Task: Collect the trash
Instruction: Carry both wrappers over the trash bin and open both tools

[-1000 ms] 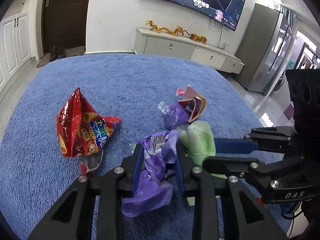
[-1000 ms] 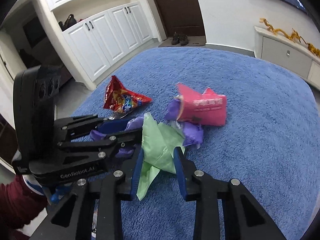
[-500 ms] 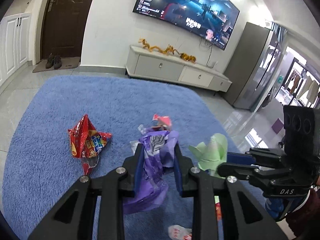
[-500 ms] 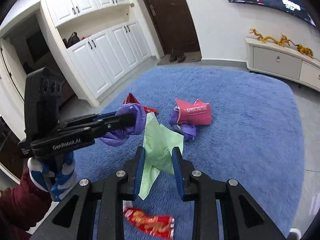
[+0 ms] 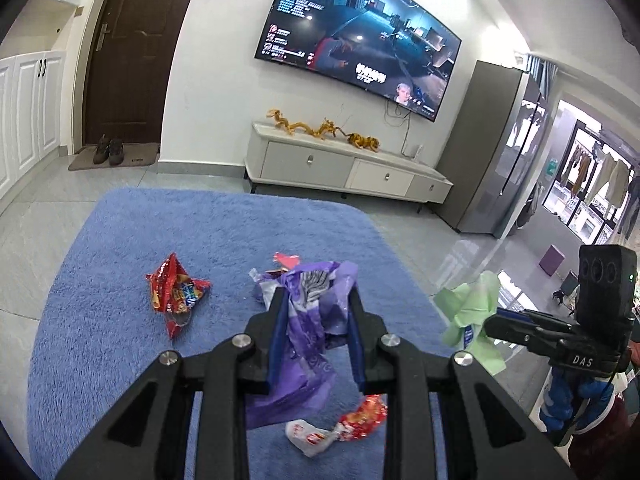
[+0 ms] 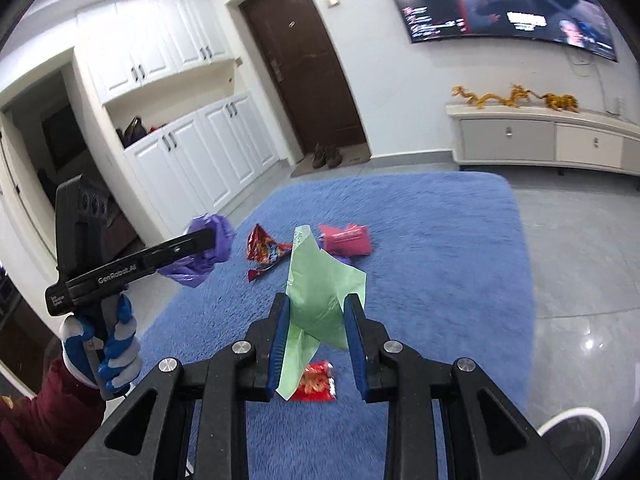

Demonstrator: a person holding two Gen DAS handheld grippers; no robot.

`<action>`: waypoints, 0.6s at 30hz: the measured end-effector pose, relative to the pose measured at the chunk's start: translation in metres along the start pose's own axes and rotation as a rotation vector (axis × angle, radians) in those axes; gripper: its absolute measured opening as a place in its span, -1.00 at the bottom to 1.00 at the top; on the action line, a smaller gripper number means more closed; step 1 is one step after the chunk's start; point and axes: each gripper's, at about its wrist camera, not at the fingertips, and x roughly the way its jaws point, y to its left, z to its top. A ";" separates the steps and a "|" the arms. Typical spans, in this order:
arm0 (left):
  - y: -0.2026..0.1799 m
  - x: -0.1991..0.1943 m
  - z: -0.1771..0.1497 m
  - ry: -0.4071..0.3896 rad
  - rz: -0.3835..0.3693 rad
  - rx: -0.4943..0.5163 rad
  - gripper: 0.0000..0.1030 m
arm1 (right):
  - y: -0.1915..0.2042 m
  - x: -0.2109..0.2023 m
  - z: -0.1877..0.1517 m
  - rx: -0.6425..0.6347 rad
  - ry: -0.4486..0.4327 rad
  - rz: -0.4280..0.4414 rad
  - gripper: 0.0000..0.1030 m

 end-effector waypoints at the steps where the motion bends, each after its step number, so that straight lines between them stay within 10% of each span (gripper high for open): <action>1: -0.004 -0.002 0.000 -0.003 -0.005 0.002 -0.50 | -0.002 -0.007 -0.002 0.007 -0.010 -0.008 -0.49; 18: -0.132 0.033 0.011 0.040 -0.207 0.122 -0.50 | -0.068 -0.145 -0.039 0.168 -0.223 -0.254 -0.49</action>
